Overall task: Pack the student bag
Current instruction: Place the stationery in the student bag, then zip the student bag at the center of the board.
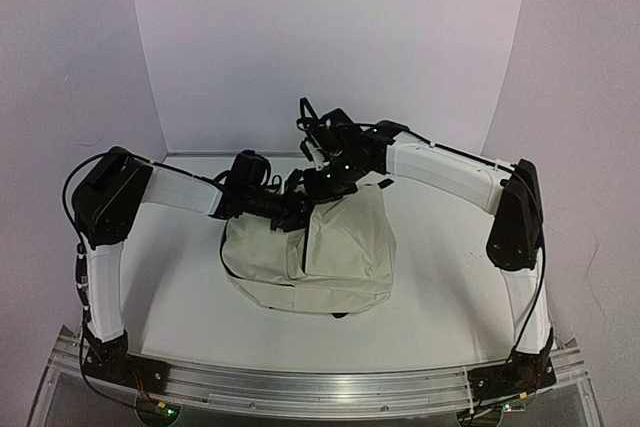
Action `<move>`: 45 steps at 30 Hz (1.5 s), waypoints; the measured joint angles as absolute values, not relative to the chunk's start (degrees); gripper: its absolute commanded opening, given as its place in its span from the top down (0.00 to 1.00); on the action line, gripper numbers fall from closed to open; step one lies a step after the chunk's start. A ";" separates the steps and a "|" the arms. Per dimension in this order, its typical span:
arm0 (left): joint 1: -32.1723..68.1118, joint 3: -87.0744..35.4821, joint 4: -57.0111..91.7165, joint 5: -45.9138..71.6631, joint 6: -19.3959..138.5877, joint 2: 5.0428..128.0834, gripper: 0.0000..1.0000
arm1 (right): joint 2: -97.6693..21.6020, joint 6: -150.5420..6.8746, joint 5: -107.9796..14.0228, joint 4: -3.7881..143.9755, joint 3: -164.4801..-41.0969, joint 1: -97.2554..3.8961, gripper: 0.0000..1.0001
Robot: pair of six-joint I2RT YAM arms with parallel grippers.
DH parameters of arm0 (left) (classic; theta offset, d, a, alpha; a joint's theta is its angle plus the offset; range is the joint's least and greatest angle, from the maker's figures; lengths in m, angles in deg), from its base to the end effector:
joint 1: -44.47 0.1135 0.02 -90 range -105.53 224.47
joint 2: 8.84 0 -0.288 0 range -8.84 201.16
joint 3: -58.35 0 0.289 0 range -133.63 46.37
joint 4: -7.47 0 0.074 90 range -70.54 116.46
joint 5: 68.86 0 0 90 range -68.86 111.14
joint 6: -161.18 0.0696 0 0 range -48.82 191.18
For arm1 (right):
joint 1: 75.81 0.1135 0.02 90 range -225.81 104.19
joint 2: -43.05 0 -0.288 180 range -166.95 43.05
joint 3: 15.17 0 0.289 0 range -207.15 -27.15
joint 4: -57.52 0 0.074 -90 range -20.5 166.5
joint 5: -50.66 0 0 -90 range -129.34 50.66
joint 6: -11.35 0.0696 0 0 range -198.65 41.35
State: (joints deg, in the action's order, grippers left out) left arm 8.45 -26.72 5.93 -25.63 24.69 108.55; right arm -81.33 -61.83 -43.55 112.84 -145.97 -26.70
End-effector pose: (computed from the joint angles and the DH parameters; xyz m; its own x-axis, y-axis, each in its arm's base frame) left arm 0.3756 -0.3358 0.1524 -0.9443 0.0724 -0.3211 0.3257 0.3462 -0.8798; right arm 0.3654 0.4298 0.2754 -0.6995 -0.3669 -0.6132 -0.6092 0.7548 0.2432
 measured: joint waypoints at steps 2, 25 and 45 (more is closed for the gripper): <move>8.40 -26.03 9.57 -23.93 26.25 106.37 0.50 | -81.12 -61.50 -44.53 112.56 -145.47 -27.18 0.84; 10.66 -28.91 44.51 -10.26 36.82 88.84 0.25 | -79.45 -75.57 -71.60 114.81 -144.94 -39.33 0.61; 5.11 -32.78 57.10 -3.95 37.96 98.88 0.27 | -83.28 -87.44 -72.00 113.68 -130.66 -33.50 0.66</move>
State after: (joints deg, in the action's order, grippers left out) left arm 5.11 -32.78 57.10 -3.95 37.96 98.88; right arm -83.28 -87.44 -72.00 113.68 -130.66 -33.50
